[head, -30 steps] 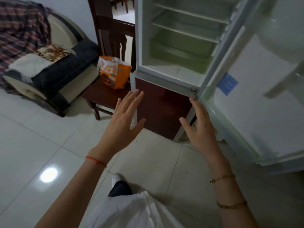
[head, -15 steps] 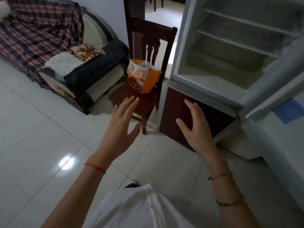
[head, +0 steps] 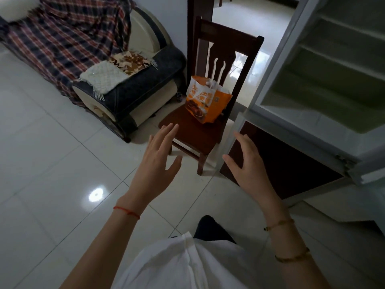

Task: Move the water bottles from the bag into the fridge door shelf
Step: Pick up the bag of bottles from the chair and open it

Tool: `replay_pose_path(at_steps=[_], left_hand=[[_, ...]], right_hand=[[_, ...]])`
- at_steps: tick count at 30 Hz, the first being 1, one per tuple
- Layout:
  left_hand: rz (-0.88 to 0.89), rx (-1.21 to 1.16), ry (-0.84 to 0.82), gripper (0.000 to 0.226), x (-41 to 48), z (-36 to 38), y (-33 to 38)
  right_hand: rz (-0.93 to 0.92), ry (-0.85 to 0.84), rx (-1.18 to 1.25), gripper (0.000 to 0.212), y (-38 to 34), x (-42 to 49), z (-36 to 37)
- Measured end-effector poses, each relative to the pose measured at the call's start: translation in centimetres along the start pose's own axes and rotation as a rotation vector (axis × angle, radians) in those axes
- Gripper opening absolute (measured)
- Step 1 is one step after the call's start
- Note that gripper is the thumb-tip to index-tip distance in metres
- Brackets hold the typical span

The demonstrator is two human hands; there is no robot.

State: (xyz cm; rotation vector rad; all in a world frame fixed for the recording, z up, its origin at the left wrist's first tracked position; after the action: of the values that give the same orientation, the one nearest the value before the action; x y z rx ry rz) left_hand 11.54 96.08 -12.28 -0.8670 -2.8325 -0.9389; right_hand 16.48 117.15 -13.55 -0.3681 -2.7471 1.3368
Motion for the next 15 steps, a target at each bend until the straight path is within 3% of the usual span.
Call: replay_pose_path(at_steps=[15], left_hand=[[-0.077, 0.01, 0.022, 0.07, 11.8, 1.3, -7.8]], right_hand=[[-0.015, -0.08, -0.026, 0.063, 0.8, 16.3, 2.7]])
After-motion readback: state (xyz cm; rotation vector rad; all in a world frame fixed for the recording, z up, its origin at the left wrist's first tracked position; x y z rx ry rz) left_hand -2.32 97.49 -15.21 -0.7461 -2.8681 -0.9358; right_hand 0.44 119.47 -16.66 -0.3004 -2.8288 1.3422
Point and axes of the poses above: each hand's wrist, its own x-axis towards the middle knuckle, its own z-axis out of the palm, y = z × x, the point moved 9 cm from there along x, towards the middle knuckle, and after that the axes turned 5 degrees about z, right-handed, at the moved point
